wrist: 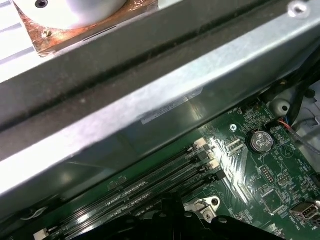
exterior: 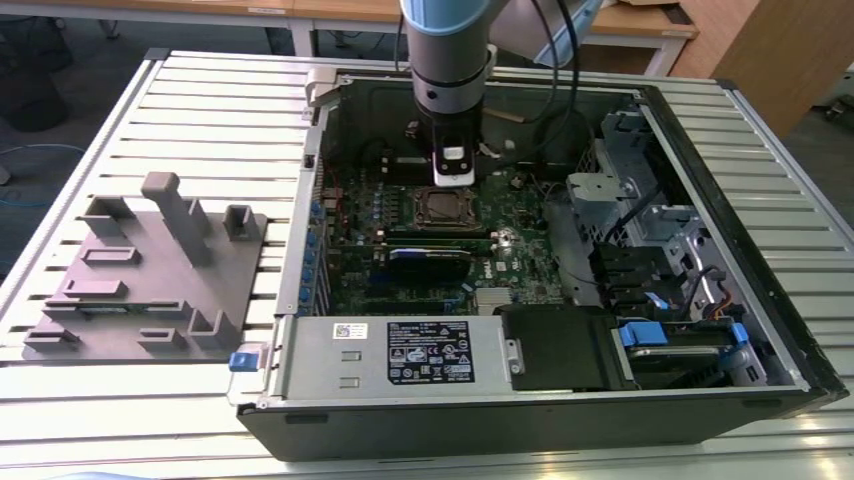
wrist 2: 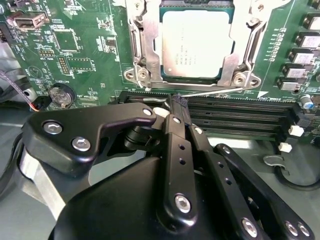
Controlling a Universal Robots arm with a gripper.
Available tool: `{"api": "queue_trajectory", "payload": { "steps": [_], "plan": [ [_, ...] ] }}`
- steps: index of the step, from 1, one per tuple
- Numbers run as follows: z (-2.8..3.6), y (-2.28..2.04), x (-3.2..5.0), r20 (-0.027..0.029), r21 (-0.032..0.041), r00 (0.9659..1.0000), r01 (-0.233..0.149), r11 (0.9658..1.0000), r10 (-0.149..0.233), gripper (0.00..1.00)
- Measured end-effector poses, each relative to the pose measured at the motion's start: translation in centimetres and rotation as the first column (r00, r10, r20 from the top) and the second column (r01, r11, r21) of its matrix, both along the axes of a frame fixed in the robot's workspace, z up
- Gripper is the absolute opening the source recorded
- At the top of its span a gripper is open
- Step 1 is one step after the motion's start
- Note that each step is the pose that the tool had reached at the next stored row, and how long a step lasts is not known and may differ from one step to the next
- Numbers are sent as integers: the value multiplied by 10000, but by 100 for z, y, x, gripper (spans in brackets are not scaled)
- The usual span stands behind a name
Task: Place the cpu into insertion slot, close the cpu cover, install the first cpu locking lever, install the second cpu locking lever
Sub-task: 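Install the first cpu locking lever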
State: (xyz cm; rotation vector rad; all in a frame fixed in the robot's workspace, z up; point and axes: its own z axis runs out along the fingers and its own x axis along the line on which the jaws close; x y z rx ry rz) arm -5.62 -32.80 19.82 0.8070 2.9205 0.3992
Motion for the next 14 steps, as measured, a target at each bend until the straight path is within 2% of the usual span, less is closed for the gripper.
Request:
{"api": "queue_trajectory", "payload": {
  "steps": [3,6,7,11,14],
  "plan": [
    [0,7,12,1,-28,10000,0,10000,0,11],
    [0,8,13,0,-183,10000,0,9998,0,11],
    [0,9,14,0,-205,10000,-1,9998,1,11],
    [0,17,13,0,-212,10000,1,9998,-1,11],
    [0,40,13,0,-214,10000,0,9998,0,11]
  ]
}}
